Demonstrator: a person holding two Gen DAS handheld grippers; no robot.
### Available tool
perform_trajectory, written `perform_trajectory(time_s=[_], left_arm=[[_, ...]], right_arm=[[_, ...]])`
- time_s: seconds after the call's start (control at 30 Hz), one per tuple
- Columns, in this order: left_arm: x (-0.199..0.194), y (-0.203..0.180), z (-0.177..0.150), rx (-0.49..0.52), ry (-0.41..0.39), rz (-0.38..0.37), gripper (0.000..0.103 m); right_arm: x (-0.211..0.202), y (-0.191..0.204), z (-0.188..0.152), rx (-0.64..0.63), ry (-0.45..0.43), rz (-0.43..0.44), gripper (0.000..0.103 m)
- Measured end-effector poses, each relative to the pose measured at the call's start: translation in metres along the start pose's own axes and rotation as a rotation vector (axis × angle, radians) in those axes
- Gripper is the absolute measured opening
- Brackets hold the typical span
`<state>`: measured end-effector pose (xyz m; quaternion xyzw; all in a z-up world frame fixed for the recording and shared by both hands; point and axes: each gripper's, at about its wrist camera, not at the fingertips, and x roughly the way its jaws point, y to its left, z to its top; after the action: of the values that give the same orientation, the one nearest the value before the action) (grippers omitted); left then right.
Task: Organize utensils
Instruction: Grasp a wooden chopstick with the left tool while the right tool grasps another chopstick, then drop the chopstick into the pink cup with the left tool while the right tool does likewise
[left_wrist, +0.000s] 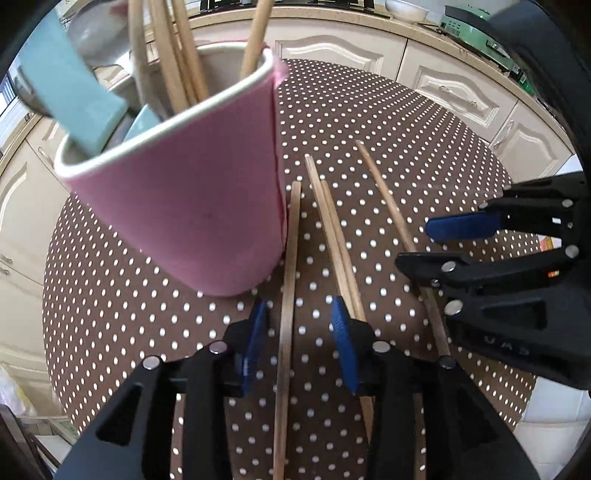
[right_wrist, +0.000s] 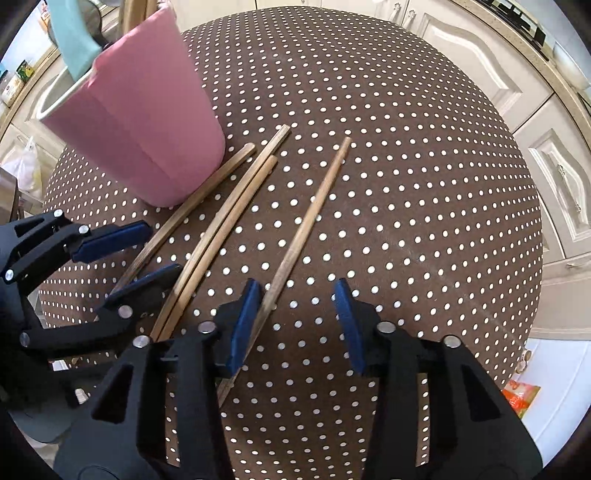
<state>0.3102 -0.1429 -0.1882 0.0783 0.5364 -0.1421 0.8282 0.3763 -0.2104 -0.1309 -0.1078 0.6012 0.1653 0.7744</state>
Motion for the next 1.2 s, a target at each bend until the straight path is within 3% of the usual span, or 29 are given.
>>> perform_trajectory(time_s=[0.03, 0.13, 0.2, 0.33, 0.5, 0.83, 1.07, 1.2], left_arm=[[0.001, 0.001, 0.002, -0.01, 0.002, -0.01, 0.035], [0.002, 0.005, 0.003, -0.019, -0.006, 0.005, 0.015], [0.001, 0.011, 0.0, -0.03, -0.008, -0.003, 0.008], [0.0, 0.008, -0.003, -0.028, -0.033, 0.006, 0.007], [-0.012, 0.003, -0.018, -0.031, -0.091, -0.004, 0.006], [-0.069, -0.011, -0.038, 0.007, -0.323, -0.109, 0.006], [-0.123, -0.008, -0.051, -0.01, -0.598, -0.191, 0.006], [-0.15, 0.002, -0.06, -0.035, -0.715, -0.209, 0.006]], right_arm=[[0.0, -0.002, 0.001, 0.005, -0.005, 0.003, 0.031], [-0.002, -0.011, -0.001, 0.01, -0.026, 0.013, 0.023], [-0.002, -0.021, -0.007, 0.021, -0.036, 0.024, 0.017], [-0.005, -0.034, -0.012, 0.037, -0.086, 0.027, 0.007], [-0.015, -0.035, -0.035, 0.057, -0.167, 0.054, 0.006], [-0.059, -0.071, -0.081, 0.115, -0.35, 0.156, 0.007], [-0.099, -0.085, -0.115, 0.162, -0.558, 0.242, 0.007], [-0.124, -0.09, -0.125, 0.171, -0.678, 0.312, 0.007]])
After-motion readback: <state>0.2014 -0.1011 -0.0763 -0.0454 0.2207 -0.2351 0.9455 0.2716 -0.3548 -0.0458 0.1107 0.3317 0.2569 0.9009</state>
